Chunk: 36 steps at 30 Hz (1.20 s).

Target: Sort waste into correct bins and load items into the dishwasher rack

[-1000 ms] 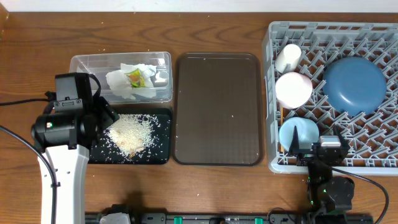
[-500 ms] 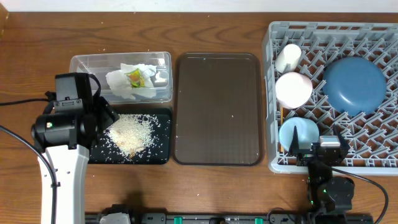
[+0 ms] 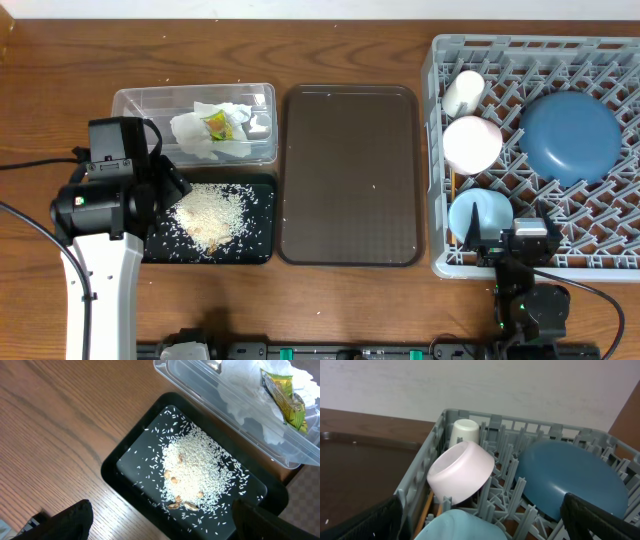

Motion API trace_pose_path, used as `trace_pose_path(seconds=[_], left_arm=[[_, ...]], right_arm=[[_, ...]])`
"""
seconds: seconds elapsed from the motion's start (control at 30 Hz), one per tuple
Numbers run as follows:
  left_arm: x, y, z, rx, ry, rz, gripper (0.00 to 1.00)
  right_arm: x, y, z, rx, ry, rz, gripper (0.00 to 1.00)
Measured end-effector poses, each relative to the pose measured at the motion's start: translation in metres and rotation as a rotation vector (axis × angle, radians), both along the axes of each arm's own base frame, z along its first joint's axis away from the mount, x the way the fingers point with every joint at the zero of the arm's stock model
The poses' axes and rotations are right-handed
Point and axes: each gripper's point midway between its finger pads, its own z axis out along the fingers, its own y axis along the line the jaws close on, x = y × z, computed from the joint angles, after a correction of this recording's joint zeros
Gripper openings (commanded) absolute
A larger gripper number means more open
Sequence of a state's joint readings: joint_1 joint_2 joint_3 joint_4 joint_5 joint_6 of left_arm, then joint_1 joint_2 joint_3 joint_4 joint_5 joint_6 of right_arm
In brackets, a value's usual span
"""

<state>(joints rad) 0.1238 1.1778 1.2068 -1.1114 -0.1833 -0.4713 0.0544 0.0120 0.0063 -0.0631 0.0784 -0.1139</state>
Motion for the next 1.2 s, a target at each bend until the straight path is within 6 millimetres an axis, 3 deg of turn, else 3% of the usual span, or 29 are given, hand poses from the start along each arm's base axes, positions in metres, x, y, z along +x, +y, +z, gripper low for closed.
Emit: trace_pose_path(seconds=[0.27,0.4,0.63,0.87,0.97,1.2], left_arm=[[-0.001,0.0,0.004,0.002,-0.015,0.0,0.91],[-0.011,-0.001,0.026,0.014,-0.11,0.0,0.91],[-0.048,-0.006,0.07,0.043,-0.34,0.0,0.91],[-0.092,-0.011,0.091,0.068,-0.538,0.0,0.91],[-0.104,-0.013,0.084,0.072,-0.571,0.001,0.91],[-0.12,-0.015,0.04,0.069,-0.56,-0.001,0.91]], right_arm=[[0.0,0.0,0.0,0.0,0.0,0.0,0.99],[0.0,0.0,0.0,0.0,0.0,0.0,0.99],[0.0,0.0,0.0,0.0,0.0,0.001,0.99],[0.0,0.0,0.0,0.0,0.0,0.001,0.99],[0.0,0.0,0.0,0.0,0.001,0.001,0.99],[0.0,0.001,0.0,0.0,0.001,0.003,0.99]])
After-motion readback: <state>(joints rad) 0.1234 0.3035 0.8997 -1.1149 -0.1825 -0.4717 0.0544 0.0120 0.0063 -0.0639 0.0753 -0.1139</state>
